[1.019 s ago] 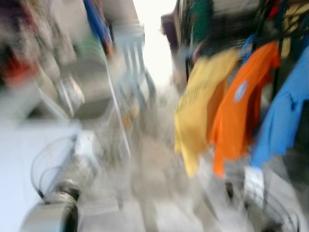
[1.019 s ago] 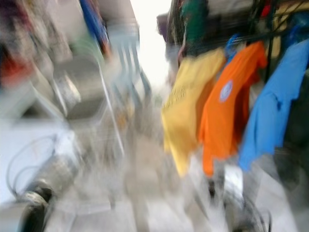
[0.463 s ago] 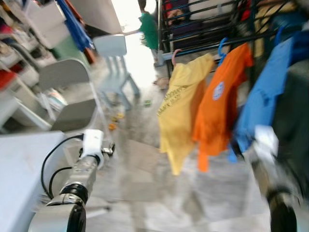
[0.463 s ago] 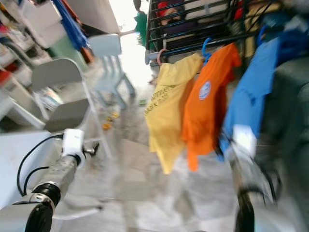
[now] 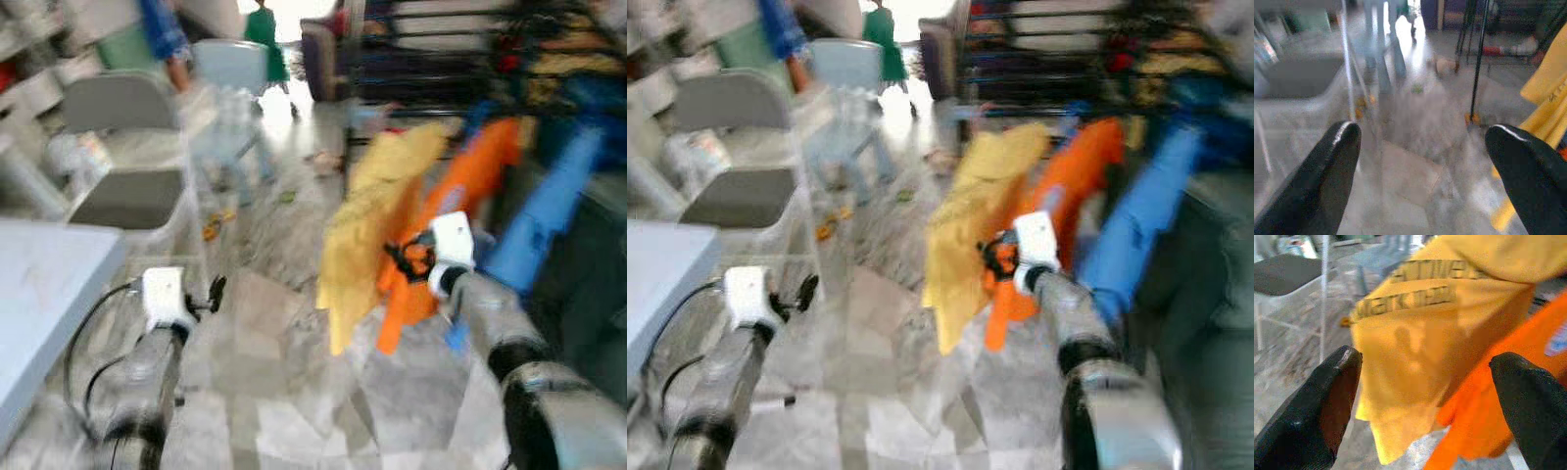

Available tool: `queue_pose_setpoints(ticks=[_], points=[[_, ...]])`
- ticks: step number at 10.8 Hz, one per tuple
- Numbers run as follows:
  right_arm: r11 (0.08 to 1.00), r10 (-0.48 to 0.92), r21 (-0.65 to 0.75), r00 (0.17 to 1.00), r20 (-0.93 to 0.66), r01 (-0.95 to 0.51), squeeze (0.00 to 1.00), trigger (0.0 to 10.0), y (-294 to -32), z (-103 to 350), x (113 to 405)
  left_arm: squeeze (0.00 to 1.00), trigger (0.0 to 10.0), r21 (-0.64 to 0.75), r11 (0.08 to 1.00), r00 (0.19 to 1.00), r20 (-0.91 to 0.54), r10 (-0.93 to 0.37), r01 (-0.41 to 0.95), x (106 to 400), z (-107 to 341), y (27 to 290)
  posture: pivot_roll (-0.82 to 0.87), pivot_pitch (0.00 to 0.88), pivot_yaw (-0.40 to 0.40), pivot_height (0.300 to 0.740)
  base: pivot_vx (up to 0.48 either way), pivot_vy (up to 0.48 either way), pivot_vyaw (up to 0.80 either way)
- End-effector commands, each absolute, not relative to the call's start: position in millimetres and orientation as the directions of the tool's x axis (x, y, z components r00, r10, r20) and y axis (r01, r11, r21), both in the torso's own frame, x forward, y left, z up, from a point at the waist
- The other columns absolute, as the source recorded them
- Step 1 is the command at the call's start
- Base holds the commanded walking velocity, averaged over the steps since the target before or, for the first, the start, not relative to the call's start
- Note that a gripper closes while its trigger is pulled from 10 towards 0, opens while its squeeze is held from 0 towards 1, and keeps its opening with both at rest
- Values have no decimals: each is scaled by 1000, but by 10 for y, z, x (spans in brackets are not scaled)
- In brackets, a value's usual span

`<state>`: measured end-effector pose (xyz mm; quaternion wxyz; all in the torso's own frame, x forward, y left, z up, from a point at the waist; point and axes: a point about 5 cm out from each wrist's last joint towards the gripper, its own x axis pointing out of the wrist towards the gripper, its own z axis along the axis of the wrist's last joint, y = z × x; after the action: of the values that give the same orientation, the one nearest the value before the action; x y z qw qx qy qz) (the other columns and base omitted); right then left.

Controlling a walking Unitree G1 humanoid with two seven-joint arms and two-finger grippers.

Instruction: Hang hanger

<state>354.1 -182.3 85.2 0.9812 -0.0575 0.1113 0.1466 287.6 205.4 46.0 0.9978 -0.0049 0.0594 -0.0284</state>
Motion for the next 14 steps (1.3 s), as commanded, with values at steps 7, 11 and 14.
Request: queue_pose_setpoints(ticks=[7,11,14], points=[[991,-89,-104,993,-79,81,0,10000,-2259,932,2727,0,10000,56,998,998,-59,9,-5,1844,688,1927,-80,0,48,740,0,0,0],[1000,-16,5,992,-127,17,0,10000,-2020,895,2550,0,10000,-36,999,996,-86,-17,14,1989,766,1944,-105,0,90,740,0,0,0],[999,-27,12,987,-157,30,0,10000,-1955,908,2514,0,10000,-71,997,996,-92,-9,2,2081,816,1961,-113,0,103,740,0,338,-598]])
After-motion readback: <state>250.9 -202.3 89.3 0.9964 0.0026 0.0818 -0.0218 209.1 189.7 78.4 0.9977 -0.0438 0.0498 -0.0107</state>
